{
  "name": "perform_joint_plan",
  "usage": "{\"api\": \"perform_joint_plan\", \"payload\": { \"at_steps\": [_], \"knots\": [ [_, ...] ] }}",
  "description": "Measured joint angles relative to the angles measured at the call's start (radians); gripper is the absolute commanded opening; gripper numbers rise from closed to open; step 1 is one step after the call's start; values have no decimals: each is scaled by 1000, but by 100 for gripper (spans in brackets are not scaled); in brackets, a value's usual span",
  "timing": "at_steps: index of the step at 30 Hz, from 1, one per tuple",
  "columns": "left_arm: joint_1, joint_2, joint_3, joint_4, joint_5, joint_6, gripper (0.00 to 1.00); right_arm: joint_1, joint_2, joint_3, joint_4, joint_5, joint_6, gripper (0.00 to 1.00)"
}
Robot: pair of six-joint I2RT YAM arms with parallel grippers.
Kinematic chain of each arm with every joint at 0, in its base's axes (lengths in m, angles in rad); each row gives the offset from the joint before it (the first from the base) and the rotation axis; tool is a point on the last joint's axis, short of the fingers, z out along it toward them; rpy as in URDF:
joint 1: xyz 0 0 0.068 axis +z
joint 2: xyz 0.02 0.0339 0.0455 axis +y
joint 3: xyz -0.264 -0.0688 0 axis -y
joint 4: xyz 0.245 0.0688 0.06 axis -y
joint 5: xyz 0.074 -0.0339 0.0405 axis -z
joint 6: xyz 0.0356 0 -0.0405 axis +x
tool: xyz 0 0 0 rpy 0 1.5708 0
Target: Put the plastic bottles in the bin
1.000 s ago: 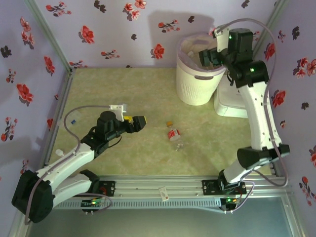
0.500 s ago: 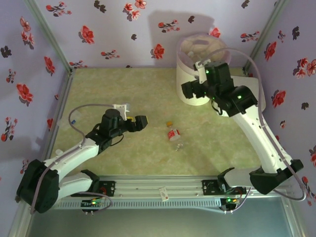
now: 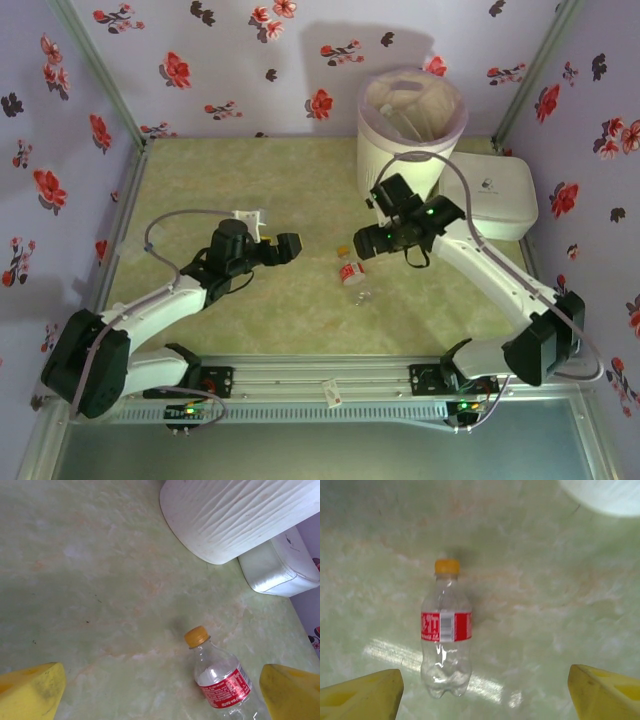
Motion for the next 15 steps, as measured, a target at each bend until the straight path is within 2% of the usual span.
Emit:
{"api": "perform_joint_plan", "payload": {
  "at_steps": [9,15],
  "knots": [
    [6,5,0,35,0,-12,100,86,192,-58,45,-106,35,84],
    [26,4,-14,55,0,-27,100,107,299,-90,74,-140,59,85]
  ]
}}
